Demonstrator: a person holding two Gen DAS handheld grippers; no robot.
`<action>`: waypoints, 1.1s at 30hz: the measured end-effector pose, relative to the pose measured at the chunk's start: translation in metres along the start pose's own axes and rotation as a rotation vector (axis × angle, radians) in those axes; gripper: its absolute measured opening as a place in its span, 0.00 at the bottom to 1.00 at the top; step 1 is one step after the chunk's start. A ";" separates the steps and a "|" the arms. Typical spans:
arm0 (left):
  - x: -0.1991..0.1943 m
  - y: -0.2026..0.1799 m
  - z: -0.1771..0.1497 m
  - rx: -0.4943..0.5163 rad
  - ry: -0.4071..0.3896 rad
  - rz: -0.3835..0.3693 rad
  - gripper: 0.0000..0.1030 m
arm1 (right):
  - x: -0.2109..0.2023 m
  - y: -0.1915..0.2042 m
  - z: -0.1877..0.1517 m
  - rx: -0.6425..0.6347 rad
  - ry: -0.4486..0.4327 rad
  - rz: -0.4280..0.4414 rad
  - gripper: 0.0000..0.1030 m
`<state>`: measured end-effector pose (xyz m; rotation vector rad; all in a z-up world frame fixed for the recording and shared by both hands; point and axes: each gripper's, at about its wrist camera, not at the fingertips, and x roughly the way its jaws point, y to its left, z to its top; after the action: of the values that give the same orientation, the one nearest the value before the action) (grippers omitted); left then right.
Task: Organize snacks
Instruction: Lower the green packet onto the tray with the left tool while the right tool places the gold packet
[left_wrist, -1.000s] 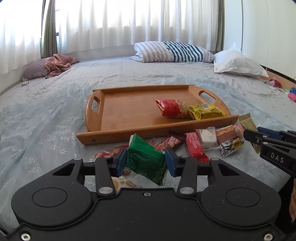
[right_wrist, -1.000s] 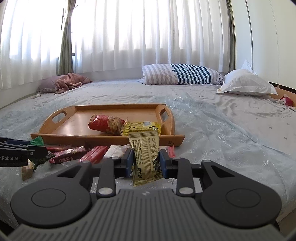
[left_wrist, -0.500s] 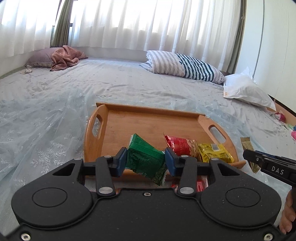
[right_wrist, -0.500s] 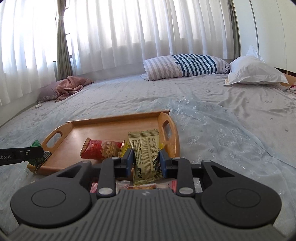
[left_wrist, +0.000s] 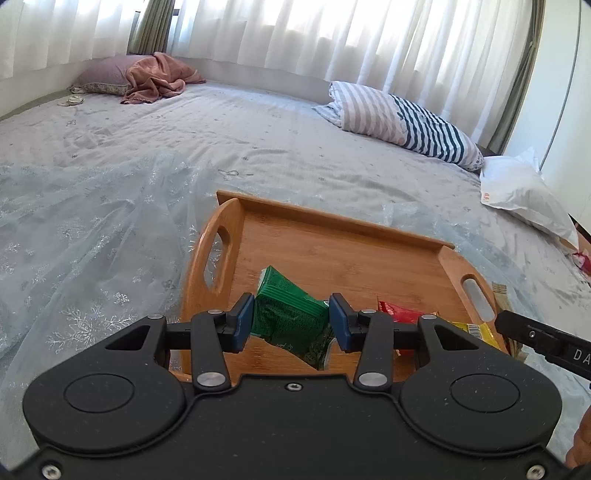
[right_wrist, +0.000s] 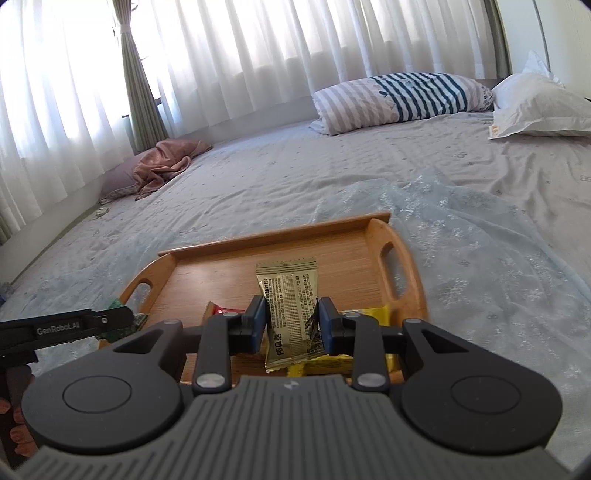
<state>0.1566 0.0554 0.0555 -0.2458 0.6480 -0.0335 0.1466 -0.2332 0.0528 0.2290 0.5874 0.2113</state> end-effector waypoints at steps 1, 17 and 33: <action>0.003 0.002 0.001 0.006 0.009 -0.005 0.40 | 0.004 0.006 -0.001 0.002 0.008 0.016 0.34; 0.037 0.022 0.003 0.015 0.108 -0.049 0.41 | 0.082 0.055 0.015 0.144 0.218 0.201 0.34; 0.042 0.018 -0.003 0.055 0.111 -0.063 0.36 | 0.114 0.053 0.005 0.192 0.292 0.134 0.35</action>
<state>0.1879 0.0680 0.0237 -0.2121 0.7486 -0.1265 0.2345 -0.1539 0.0115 0.4287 0.8853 0.3214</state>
